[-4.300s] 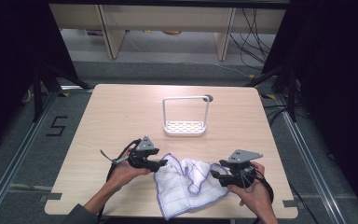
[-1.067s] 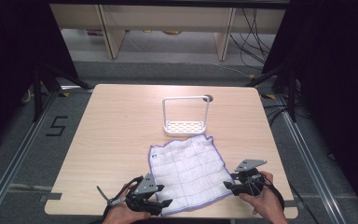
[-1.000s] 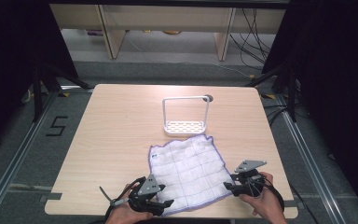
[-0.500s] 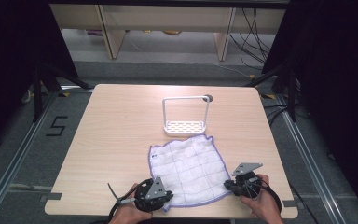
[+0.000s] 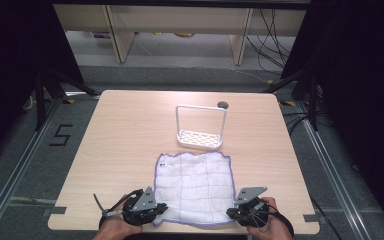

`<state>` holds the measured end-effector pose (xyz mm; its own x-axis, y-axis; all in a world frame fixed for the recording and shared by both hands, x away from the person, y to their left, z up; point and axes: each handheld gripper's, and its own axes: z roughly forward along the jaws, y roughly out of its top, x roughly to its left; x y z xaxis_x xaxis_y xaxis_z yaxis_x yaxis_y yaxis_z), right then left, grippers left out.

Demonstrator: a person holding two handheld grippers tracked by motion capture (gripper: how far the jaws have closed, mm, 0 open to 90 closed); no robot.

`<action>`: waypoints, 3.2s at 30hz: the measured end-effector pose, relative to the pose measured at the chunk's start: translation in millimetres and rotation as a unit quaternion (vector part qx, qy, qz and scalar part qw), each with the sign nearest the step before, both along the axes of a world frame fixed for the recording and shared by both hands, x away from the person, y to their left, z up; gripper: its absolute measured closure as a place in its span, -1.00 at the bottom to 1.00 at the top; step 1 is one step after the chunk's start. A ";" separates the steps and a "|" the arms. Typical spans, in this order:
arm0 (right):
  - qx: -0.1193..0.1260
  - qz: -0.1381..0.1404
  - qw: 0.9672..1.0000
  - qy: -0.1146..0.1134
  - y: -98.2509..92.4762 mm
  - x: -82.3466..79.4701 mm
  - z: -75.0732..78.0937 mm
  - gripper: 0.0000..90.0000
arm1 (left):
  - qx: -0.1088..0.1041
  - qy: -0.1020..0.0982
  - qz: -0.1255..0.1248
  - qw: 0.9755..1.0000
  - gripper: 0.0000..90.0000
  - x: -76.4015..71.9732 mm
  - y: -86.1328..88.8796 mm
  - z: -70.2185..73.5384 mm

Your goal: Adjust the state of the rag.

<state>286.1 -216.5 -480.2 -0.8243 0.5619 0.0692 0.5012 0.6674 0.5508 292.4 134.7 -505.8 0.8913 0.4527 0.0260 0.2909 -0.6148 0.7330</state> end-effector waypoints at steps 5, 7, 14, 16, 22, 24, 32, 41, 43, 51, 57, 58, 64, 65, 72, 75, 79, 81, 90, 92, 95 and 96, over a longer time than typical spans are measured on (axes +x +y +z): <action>-0.009 -0.005 1.000 0.013 8.5 -2.2 -6.3 0.83 | -0.004 0.007 0.003 1.000 0.82 3.8 0.0 -0.1; 0.001 -0.001 1.000 0.017 6.4 -1.5 -3.3 0.65 | -0.026 0.021 0.013 0.999 0.69 2.3 -0.6 0.9; 0.027 -0.030 0.999 -0.011 -2.6 5.4 6.8 0.32 | -0.056 0.032 0.025 0.998 0.41 7.2 1.2 6.2; 0.032 -0.034 0.999 -0.026 -6.0 10.4 9.6 0.30 | -0.065 0.030 0.036 0.997 0.33 12.0 3.7 9.4; 0.026 -0.078 0.995 -0.056 -14.9 42.6 14.7 0.24 | -0.080 0.013 0.096 0.992 0.13 42.7 17.1 19.7; 0.028 -0.092 0.993 -0.065 -16.5 59.9 13.3 0.25 | -0.077 0.011 0.117 0.990 0.10 59.0 22.9 20.4; 0.018 -0.131 0.988 -0.075 -8.4 119.6 12.7 0.32 | -0.060 0.012 0.180 0.982 0.07 115.2 34.6 15.4; 0.016 -0.144 0.988 -0.057 4.4 154.5 -2.1 0.34 | -0.035 0.028 0.189 0.981 0.12 148.7 24.5 10.3; 0.012 -0.146 0.987 -0.062 6.4 158.7 -4.0 0.34 | -0.035 0.035 0.195 0.980 0.13 154.5 21.7 7.2; 0.008 -0.147 0.988 -0.055 8.3 169.3 -8.7 0.37 | -0.013 0.052 0.181 0.982 0.30 164.5 6.7 -5.4; 0.004 -0.143 0.989 -0.048 9.3 174.7 -17.4 0.78 | -0.019 0.044 0.161 0.986 0.76 164.7 2.9 -6.9; 0.004 -0.136 0.989 -0.050 7.8 176.2 -16.6 0.88 | -0.020 0.041 0.162 0.986 0.82 163.9 2.1 -6.5; 0.023 -0.133 0.988 -0.072 5.8 168.2 1.3 0.97 | -0.049 0.020 0.158 0.986 0.92 155.3 4.7 9.1; 0.015 -0.126 0.990 -0.067 5.6 165.3 7.8 0.98 | -0.064 0.019 0.151 0.986 0.92 153.0 6.1 15.2; 0.041 -0.118 0.986 -0.112 5.4 152.9 43.8 0.98 | -0.115 -0.002 0.148 0.982 0.93 143.8 7.4 38.5; 0.050 -0.108 0.985 -0.122 3.1 142.5 54.6 0.98 | -0.128 -0.012 0.142 0.981 0.93 137.9 8.8 48.2; 0.064 -0.104 0.984 -0.131 -3.0 130.7 64.5 0.98 | -0.132 -0.019 0.141 0.981 0.93 133.9 13.2 52.9; 0.071 -0.100 0.983 -0.134 -7.3 126.5 67.0 0.98 | -0.134 -0.019 0.137 0.981 0.93 133.2 16.7 54.0; 0.095 -0.090 0.982 -0.138 -22.8 106.4 67.8 0.98 | -0.142 -0.032 0.121 0.982 0.93 113.9 28.2 56.9; 0.104 -0.091 0.983 -0.118 -23.3 97.2 66.4 0.98 | -0.137 -0.035 0.113 0.983 0.92 106.6 29.1 55.8; 0.101 -0.075 0.984 -0.124 -24.8 84.9 64.3 0.98 | -0.138 -0.038 0.106 0.984 0.92 94.8 31.7 53.0; 0.099 -0.072 0.985 -0.124 -24.0 78.0 63.2 0.98 | -0.138 -0.039 0.101 0.984 0.92 90.0 32.7 52.0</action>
